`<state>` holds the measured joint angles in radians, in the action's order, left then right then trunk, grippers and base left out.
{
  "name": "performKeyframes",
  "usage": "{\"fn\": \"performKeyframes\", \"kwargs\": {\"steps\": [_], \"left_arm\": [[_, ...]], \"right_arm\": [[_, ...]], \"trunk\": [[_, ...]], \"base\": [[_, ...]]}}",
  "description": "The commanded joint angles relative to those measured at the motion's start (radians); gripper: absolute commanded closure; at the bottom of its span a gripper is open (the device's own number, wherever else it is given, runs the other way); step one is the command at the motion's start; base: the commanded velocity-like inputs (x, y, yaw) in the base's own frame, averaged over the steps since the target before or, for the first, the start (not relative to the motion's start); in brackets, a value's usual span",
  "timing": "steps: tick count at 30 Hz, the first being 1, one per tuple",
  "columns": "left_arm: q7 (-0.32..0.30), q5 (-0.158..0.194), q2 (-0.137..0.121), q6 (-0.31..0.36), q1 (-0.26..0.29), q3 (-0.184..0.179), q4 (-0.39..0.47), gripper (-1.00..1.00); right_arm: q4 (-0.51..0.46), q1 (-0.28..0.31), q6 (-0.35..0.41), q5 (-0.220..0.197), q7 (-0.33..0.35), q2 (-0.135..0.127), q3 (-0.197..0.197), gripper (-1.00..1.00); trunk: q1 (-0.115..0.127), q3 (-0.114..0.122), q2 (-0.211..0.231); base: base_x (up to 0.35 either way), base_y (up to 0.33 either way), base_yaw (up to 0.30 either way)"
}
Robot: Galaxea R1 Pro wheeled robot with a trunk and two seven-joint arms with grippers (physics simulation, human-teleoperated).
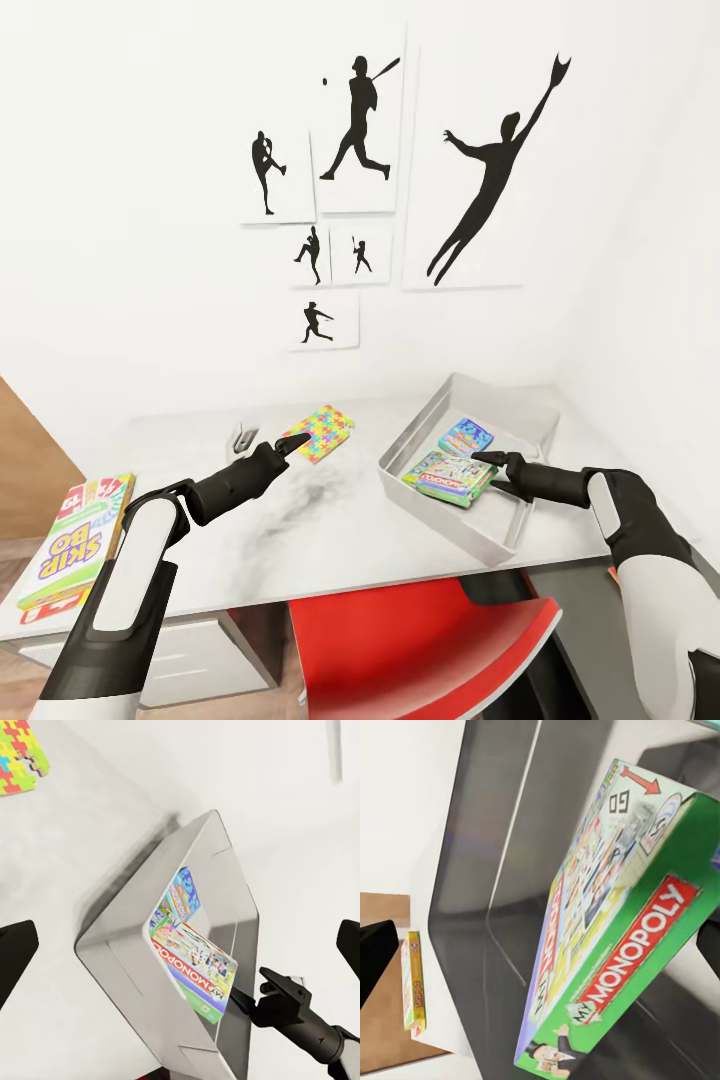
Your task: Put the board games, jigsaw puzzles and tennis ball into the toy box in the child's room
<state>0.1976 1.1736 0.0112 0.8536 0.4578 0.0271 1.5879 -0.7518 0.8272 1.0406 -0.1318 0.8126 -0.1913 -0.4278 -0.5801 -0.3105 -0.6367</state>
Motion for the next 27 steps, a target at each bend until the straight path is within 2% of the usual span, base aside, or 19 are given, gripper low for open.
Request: {"fn": "performKeyframes", "kwargs": {"steps": [1,13,27], "left_arm": [[0.009,0.011,0.001,0.005,0.001,0.002,0.001,-1.0],[0.009,0.011,0.001,0.005,0.001,0.002,0.0,-1.0],[0.009,0.011,0.003,0.005,0.002,0.002,0.001,-1.0]], "right_arm": [[0.0,0.001,0.007,-0.005,-0.001,0.0,-0.002,-1.0],[-0.024,0.0,0.007,-0.003,-0.002,-0.004,-0.002,-1.0],[-0.207,-0.014,0.007,-0.001,-0.004,-0.003,0.002,-1.0]], "trunk": [[0.0,-0.001,-0.001],[0.0,-0.001,-0.001],[0.0,-0.001,-0.001]], "base": [[0.0,0.0,0.0],[0.0,0.0,0.0],[0.0,0.0,0.0]]}}
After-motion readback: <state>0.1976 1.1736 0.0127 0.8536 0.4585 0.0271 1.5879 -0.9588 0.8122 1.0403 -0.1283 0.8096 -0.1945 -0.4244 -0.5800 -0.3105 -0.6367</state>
